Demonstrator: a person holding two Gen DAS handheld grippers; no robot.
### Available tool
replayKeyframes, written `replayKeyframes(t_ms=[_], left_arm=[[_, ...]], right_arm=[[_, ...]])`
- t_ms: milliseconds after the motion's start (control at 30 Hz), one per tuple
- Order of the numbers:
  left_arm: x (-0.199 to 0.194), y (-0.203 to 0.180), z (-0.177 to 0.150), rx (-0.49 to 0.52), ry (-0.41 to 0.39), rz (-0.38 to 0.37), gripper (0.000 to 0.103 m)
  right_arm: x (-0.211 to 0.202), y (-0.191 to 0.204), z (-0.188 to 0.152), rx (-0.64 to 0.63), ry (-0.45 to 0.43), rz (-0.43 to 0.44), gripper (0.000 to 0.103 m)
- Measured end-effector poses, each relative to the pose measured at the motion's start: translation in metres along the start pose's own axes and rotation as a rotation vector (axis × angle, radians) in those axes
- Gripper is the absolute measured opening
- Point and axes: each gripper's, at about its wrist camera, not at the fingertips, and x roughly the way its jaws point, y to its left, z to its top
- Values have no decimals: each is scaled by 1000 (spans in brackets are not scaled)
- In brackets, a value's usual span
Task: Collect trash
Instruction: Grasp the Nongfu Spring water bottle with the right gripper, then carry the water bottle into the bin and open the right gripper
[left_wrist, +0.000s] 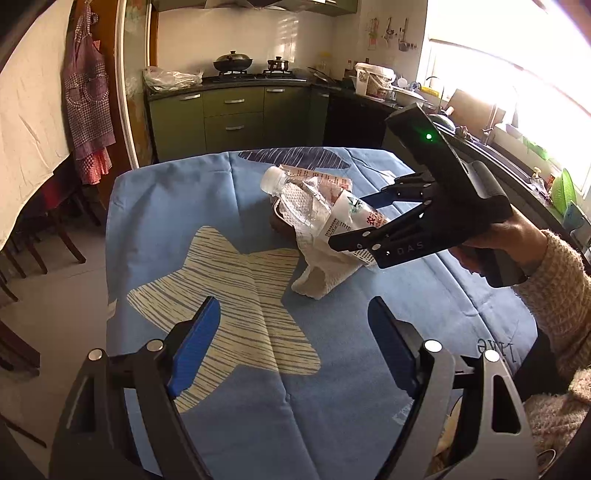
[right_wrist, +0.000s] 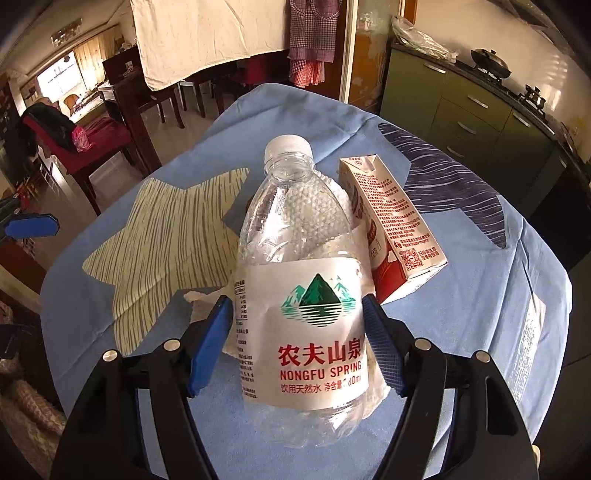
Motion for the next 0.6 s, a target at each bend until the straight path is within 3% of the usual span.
replayKeyframes(t_ms=[600], left_arm=[[0,-8,0,25,8,2,78]], right_arm=[[-53,-1,-21,43,-117,28,65]])
